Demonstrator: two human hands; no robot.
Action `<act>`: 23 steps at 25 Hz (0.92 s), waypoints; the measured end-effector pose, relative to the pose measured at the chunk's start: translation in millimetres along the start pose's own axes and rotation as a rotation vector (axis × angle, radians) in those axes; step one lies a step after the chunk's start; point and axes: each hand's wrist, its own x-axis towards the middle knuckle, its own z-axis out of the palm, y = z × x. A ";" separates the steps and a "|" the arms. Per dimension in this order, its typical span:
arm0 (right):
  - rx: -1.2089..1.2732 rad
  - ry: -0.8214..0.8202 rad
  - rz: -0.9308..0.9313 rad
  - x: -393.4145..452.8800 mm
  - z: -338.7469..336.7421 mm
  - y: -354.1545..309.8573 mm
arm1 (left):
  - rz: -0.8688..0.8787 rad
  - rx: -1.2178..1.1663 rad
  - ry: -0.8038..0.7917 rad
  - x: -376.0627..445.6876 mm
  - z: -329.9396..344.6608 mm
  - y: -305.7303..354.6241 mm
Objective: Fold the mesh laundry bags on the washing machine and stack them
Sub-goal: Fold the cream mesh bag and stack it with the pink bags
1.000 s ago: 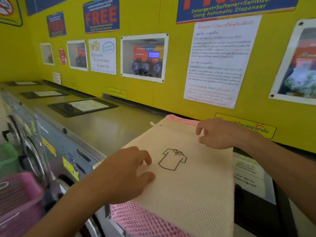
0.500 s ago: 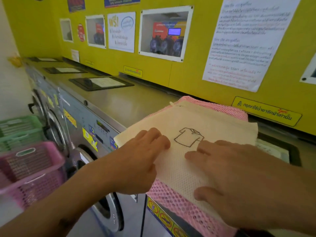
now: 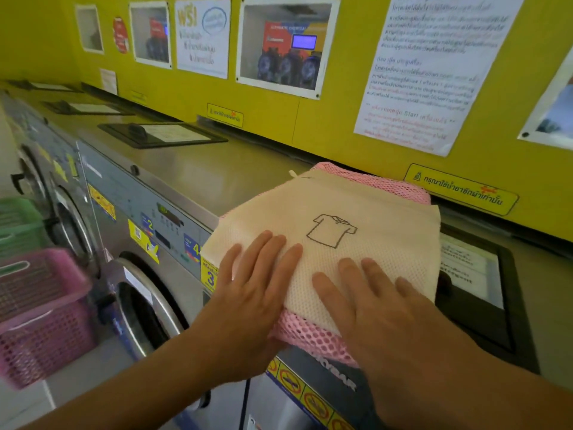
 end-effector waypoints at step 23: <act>0.332 0.425 0.206 55.0 -90.5 155.6 | 0.123 -0.058 0.500 155.9 -124.6 -50.1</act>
